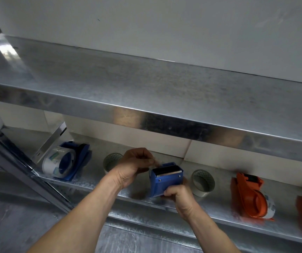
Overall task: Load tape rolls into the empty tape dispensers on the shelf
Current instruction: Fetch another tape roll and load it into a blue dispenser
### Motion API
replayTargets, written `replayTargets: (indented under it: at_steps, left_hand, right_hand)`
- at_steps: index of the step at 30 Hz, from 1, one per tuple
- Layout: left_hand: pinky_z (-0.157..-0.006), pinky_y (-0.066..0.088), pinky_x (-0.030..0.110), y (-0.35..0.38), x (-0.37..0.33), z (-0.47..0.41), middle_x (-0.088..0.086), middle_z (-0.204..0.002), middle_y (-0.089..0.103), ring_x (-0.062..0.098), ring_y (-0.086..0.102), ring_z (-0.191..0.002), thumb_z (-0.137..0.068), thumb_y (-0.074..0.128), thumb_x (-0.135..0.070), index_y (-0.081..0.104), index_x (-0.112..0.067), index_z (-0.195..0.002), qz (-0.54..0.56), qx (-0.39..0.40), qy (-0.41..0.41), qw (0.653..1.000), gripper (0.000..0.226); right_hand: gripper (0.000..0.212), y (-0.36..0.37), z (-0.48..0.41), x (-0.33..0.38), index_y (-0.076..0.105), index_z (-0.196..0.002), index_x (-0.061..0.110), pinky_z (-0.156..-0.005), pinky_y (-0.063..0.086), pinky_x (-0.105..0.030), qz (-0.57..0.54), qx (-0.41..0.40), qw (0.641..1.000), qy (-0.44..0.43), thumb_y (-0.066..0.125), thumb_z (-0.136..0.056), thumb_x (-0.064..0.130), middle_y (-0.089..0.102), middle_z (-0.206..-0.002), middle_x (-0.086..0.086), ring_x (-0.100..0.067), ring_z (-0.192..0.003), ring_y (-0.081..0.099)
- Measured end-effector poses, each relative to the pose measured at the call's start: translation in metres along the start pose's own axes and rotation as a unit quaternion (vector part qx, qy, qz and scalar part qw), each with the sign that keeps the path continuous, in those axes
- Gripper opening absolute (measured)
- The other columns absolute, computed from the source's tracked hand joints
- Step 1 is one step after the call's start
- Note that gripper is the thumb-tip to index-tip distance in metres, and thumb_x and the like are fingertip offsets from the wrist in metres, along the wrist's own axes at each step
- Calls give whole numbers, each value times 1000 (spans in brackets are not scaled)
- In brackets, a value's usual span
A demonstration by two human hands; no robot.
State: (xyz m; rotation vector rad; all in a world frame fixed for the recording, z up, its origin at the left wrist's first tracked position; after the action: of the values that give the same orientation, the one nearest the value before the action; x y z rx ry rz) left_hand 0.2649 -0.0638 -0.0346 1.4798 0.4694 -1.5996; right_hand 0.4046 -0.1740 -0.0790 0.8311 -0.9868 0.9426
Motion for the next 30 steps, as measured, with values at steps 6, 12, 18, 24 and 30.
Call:
replayTargets:
  at_steps: [6, 12, 18, 24, 30]
  left_hand:
    - [-81, 50, 44, 1, -11, -1, 11, -76, 75, 23, 66, -71, -80, 65, 8, 69, -16, -67, -127, -18, 20, 991, 27]
    - [-77, 54, 42, 10, -25, -2, 12, -76, 75, 18, 65, -63, -82, 66, 6, 67, -11, -70, -174, -28, 42, 983, 22]
    - [-75, 51, 39, 13, -31, -2, 6, -73, 75, 17, 67, -64, -84, 65, 4, 68, -9, -74, -181, -77, 42, 980, 16]
    - [-77, 51, 41, 10, -38, -5, 11, -76, 75, 21, 67, -66, -85, 65, 3, 67, -6, -75, -135, -122, 39, 982, 14]
    - [-67, 54, 27, 20, -40, -5, 11, -74, 74, 19, 68, -65, -84, 65, 6, 67, -8, -73, -165, -86, 60, 981, 18]
  right_hand:
    - [55, 0, 0, 2, 65, -98, 7, -54, 43, -22, 126, 19, 992, -12, 56, -44, 3, 66, -73, 0, -8, -66, 58]
    - [58, 7, 2, 4, 62, -102, 7, -56, 47, -26, 156, 34, 987, -15, 57, -44, 4, 67, -79, -2, -11, -70, 61]
    - [57, 6, 3, 4, 64, -101, 6, -57, 45, -25, 141, 22, 990, -12, 57, -44, 6, 66, -74, 0, -9, -68, 59]
    - [49, -1, 8, -7, 71, -89, 22, -60, 44, -31, 95, 6, 995, 31, 56, -46, 4, 61, -64, 5, -9, -64, 56]
    - [49, 2, 5, -7, 64, -94, 11, -62, 48, -35, 102, -16, 993, 60, 58, -46, 10, 65, -73, -1, -20, -72, 61]
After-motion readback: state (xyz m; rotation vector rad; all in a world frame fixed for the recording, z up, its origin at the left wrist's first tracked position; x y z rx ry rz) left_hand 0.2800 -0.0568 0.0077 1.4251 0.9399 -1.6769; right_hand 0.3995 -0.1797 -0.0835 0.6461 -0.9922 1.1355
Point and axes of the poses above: each hand's wrist, its own z-axis away from the middle knuckle, its own y-axis out of the palm, x = y × z, the point moved 1 cm from there along -z, towards the middle knuckle
